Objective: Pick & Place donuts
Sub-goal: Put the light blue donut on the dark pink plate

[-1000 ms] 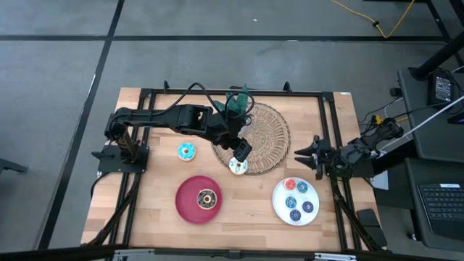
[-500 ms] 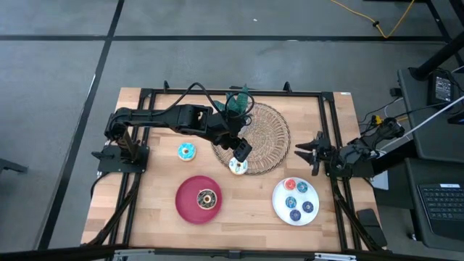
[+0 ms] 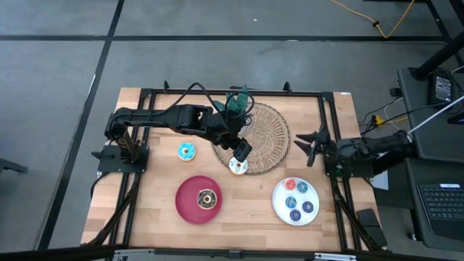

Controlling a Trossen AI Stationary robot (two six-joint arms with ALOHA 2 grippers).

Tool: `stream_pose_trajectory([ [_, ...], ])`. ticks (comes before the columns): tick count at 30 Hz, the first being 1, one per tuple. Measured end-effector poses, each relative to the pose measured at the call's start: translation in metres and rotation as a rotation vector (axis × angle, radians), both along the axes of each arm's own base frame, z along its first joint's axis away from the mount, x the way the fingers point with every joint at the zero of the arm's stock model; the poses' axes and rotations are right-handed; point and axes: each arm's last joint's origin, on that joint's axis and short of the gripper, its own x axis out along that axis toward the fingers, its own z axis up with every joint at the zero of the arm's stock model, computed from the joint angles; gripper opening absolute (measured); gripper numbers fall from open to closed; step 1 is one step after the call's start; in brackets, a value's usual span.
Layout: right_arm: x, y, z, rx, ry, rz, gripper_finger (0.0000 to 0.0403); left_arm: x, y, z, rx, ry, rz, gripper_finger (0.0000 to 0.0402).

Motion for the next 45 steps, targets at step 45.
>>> stream_pose_trajectory([
  [45, 0.0, -0.014, 0.0, 0.031, -0.005, -0.117, 0.014, 0.0, 0.0, 0.0, 0.0, 0.0, 0.0, 0.0165],
])
